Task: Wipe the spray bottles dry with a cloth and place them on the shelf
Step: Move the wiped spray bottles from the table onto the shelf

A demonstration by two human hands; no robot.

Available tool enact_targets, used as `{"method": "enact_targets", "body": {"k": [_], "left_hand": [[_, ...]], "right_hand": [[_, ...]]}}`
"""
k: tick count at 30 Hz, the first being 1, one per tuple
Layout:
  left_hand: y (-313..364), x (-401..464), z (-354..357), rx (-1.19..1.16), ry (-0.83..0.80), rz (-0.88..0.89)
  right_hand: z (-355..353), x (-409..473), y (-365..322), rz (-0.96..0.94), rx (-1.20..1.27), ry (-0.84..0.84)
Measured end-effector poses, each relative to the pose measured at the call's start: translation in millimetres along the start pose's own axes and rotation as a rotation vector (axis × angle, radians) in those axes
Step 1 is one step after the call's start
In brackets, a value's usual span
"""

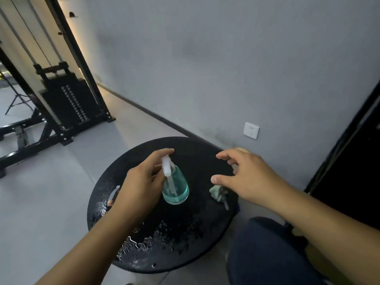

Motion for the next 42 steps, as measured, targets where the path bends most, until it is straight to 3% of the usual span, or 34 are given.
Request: {"method": "enact_targets", "body": {"k": [14,24,42], "left_hand": [[176,11,87,-0.113,-0.169,0.308],[270,3,201,-0.242,-0.378,0.458],[350,14,400,-0.274,-0.593,0.521]], "right_hand": [[-150,-116,85,0.175,-0.005,0.267],[-227,-182,173,0.342,-0.084,0.414],[-295,-251,321,0.631,-0.06,0.542]]}}
Point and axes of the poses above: each hand's wrist, its own x-axis towards the middle knuckle, its own z-axis out of the palm, y = z × x, the point moved 7 cm from there along x, towards the middle knuckle, and after that the axes turned 5 degrees about z, right-handed, at the moved point
